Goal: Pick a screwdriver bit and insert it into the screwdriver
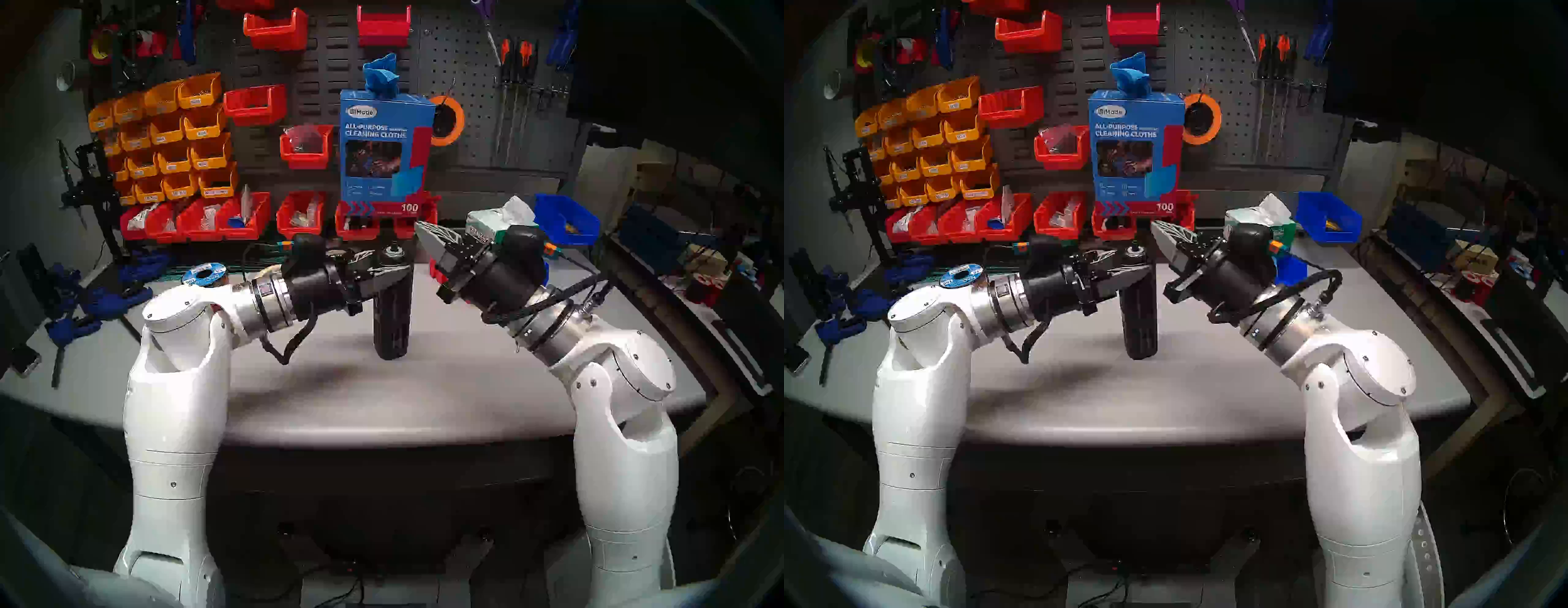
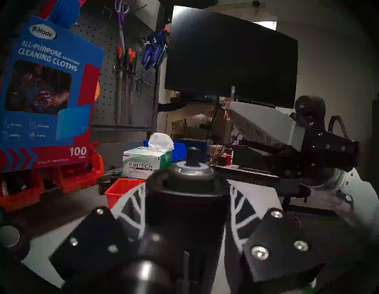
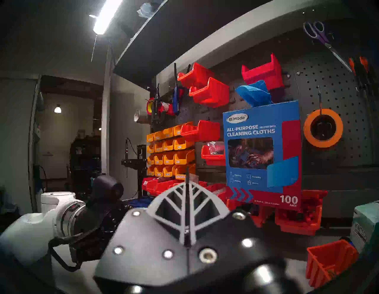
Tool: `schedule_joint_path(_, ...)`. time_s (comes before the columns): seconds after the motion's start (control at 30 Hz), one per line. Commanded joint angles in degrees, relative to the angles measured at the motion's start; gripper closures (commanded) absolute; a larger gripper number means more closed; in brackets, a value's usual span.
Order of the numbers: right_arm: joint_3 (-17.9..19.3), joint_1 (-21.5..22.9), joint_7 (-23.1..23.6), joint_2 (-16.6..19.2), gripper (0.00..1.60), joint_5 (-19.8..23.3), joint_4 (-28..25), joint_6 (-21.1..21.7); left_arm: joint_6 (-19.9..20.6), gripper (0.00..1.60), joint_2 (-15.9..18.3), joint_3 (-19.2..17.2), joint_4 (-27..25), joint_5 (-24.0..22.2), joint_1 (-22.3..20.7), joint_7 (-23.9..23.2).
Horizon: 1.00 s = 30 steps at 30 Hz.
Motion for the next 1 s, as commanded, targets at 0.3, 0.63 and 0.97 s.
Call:
schedule_joint_path(0.3,-1.4,6.5,2.5,0.5,1.60,1.5,1.6,2.0,0.1,1.60,0.5,0.9,0.4,0.4,0.4,-0.2)
schedule_joint_path(0.63,-0.8,6.2,2.5,0.6,1.60,1.1,2.3,1.6,0.0,1.60,0.6,0.9,0.8,0.4,0.3,0.0)
schedule_joint_path(0.97,-1.1,6.4,2.5,0.6,1.60,0.6,3.3,1.5,0.1,1.60,0.7,1.0,0.8,0.2,0.4,0.0)
